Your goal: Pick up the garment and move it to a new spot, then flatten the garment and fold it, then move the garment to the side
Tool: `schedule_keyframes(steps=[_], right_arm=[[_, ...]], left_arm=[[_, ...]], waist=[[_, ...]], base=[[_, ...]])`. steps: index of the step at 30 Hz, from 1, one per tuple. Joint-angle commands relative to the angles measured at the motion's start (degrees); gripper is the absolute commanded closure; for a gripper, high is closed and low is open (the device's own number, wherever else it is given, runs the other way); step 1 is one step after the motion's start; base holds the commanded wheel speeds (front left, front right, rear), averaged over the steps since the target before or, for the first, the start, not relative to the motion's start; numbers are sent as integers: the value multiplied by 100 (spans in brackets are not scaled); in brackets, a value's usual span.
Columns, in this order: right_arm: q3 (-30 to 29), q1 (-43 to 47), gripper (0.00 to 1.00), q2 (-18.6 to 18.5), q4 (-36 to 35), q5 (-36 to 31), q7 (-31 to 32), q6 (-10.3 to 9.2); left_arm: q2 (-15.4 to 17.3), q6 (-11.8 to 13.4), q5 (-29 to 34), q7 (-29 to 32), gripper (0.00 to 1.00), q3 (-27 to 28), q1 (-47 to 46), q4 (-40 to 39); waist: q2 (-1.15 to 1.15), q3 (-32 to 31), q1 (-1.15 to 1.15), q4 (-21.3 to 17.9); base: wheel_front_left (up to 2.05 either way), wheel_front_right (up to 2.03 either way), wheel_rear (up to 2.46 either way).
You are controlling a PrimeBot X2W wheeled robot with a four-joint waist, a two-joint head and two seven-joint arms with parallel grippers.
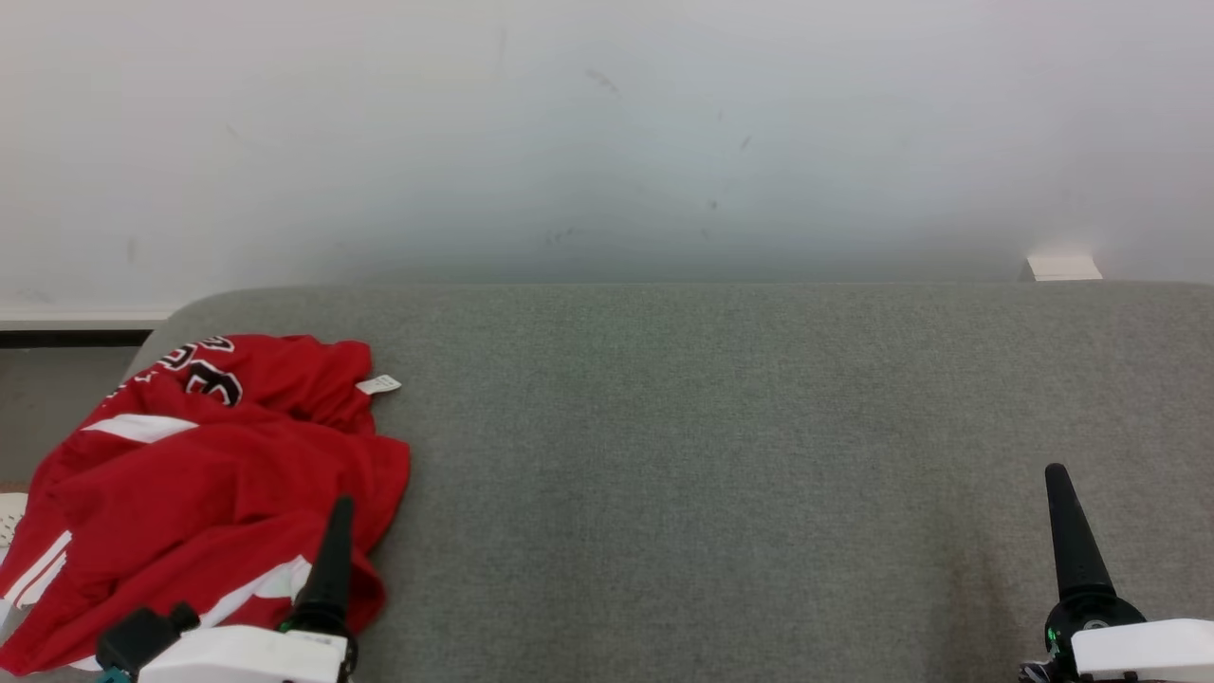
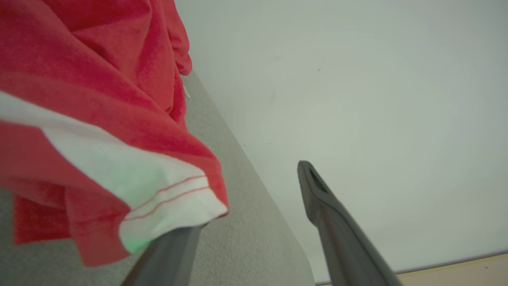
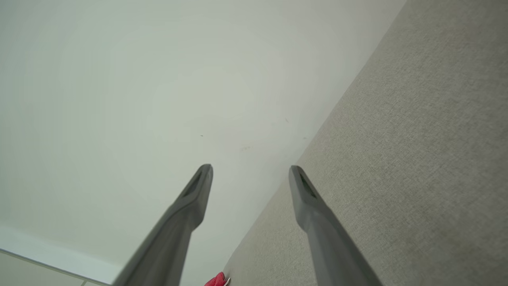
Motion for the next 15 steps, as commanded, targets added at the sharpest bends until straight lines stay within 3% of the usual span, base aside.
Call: schedule_keyframes(steps=[1,15], right_arm=[[41,-126,0,-99,-121,-194,-64,-3],[266,-138,0,-293,-235,-1779,-331,-4]], left_arm=[[109,39,263,-79,0,-20,-152,-114],[477,434,2241,-343,0,-431,-264,-59]], waist=[[0,-2,0,-6],[0,-25,0,-63]], base=[[0,0,0],[0,0,0]])
